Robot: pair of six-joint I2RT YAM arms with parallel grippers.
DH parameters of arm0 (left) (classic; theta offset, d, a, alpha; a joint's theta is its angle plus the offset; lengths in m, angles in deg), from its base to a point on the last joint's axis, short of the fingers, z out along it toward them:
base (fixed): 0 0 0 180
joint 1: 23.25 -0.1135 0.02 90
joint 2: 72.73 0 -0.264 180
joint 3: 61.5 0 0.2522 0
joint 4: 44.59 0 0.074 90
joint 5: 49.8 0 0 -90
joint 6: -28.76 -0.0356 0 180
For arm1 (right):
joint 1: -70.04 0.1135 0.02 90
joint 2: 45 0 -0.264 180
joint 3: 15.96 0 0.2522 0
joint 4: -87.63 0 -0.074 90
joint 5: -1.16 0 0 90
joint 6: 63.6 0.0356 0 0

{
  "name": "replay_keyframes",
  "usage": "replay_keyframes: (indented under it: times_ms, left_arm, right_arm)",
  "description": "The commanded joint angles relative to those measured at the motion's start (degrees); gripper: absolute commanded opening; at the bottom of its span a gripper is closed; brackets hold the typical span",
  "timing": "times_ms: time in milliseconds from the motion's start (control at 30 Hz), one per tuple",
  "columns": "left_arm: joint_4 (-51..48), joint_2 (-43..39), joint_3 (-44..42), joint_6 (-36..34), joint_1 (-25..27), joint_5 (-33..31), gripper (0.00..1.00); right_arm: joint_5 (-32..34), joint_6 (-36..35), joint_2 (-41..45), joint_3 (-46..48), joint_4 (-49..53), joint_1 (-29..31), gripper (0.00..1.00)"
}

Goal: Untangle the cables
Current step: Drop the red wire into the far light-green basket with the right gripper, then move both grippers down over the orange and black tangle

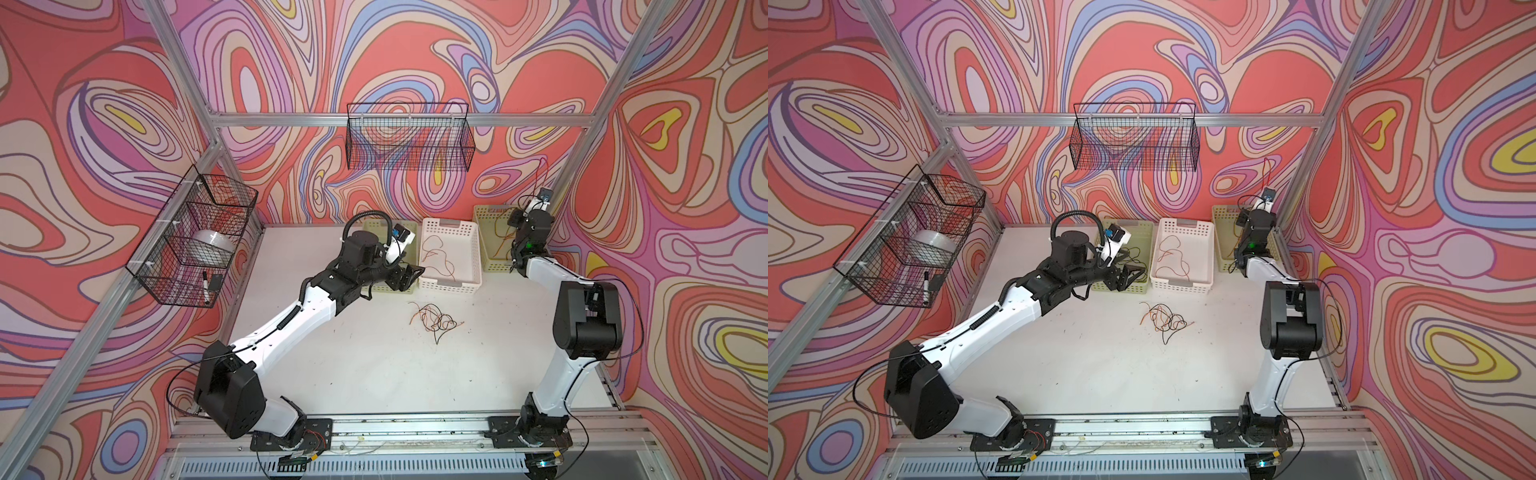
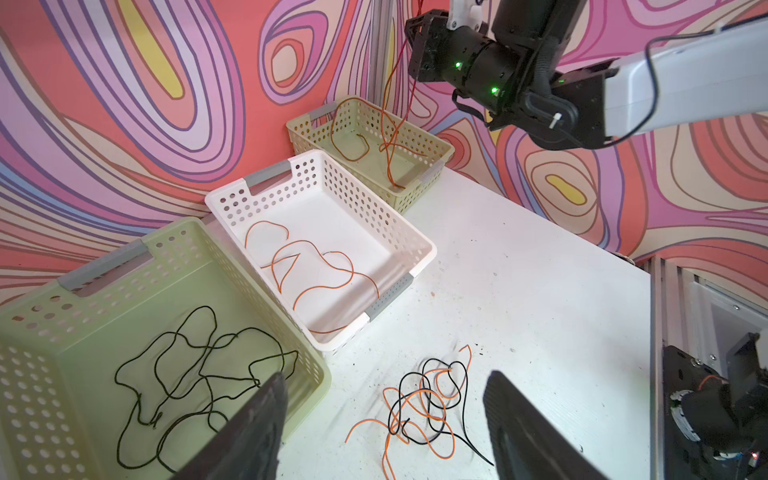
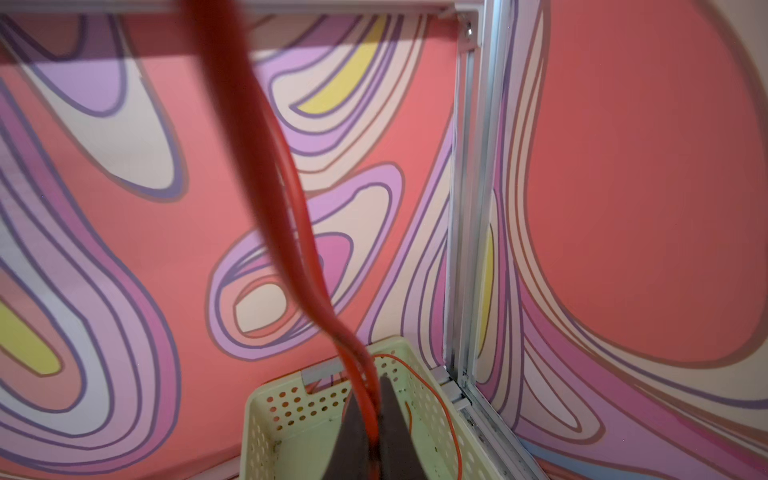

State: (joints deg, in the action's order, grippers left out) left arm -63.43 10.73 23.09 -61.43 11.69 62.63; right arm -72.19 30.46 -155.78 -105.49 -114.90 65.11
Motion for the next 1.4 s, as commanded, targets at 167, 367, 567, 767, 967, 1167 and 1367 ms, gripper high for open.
replay_keyframes:
  times_ms: [167, 367, 567, 767, 967, 1167, 1367]
  left_arm:
    - [-5.79, 0.62, -1.86, -1.47, 2.15, -2.63, 0.7]
    - [-6.29, -0.87, -7.96, -1.65, 2.49, -4.34, 0.69]
    - [-5.75, -0.93, -11.52, -2.1, 2.85, -4.79, 0.67]
    - [-4.15, -0.17, -12.72, -2.51, 2.87, -4.1, 0.67]
    - [-1.98, 0.56, -15.24, -2.56, 2.84, -4.2, 0.67]
    - [0.82, 2.14, -16.16, -1.36, 2.85, -3.94, 0.67]
    - [3.46, 5.67, -15.96, 2.61, 2.04, -3.14, 0.66]
  right_arm:
    - [-9.59, 5.57, -11.42, -9.13, 13.29, -2.0, 0.0]
    - [-13.87, 2.85, -14.05, -16.08, 25.21, -2.63, 0.17]
    - [-14.02, 2.33, -10.07, -14.13, 29.02, -2.61, 0.61]
    - [-15.23, -0.6, -5.59, -12.22, 29.72, -2.54, 0.81]
    - [-13.2, -2.07, 1.63, -5.6, 29.94, -0.8, 0.88]
    - [-11.02, 0.39, 8.93, 1.91, 33.51, 1.54, 0.87]
    - [-10.54, -0.02, 17.68, 8.98, 37.89, 8.76, 0.82]
